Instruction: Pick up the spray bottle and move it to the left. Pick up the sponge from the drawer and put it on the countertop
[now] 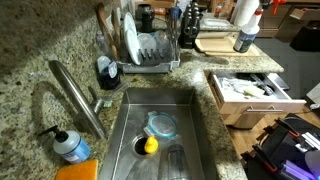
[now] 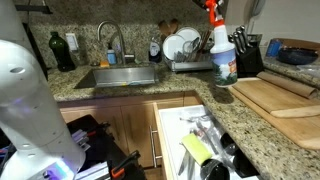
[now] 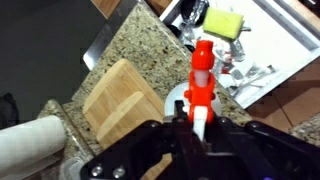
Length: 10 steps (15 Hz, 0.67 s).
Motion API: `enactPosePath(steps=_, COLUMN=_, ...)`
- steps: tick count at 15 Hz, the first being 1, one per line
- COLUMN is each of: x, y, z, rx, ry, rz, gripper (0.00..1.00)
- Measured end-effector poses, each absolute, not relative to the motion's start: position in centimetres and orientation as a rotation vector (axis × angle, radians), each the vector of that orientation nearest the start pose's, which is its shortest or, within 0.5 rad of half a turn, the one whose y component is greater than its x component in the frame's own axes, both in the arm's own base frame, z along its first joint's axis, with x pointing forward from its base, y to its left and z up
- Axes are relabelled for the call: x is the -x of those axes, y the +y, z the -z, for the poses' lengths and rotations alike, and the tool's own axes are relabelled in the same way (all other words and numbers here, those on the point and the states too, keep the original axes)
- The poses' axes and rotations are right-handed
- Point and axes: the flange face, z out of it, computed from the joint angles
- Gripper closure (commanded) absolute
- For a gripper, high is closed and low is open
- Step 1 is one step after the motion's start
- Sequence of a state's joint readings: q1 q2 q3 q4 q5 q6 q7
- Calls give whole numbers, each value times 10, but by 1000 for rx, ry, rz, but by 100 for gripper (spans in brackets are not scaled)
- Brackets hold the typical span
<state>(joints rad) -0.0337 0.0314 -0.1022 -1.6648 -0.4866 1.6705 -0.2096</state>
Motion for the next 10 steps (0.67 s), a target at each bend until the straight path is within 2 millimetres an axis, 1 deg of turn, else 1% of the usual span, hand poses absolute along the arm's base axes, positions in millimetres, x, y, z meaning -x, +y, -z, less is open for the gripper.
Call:
enactPosePath(steps=2, x=-586, y=-121, z=-560, rx=3480, ry=-321, rz=-231, gripper=95)
enactPosePath(steps=3, x=-600, y=-118, z=-550, rx=3445, ry=-337, rz=-252, gripper=95)
enactPosePath(steps=5, x=-626, y=-111, z=-535, rx=3429, ry=-315, rz=-288, gripper=95)
enactPosePath(steps=7, x=-646, y=-106, z=-528, rx=3413, ry=-284, rz=-296, gripper=95)
enactPosePath(steps=10, x=-670, y=-95, z=-526, rx=3388, ry=-285, rz=-253, gripper=95)
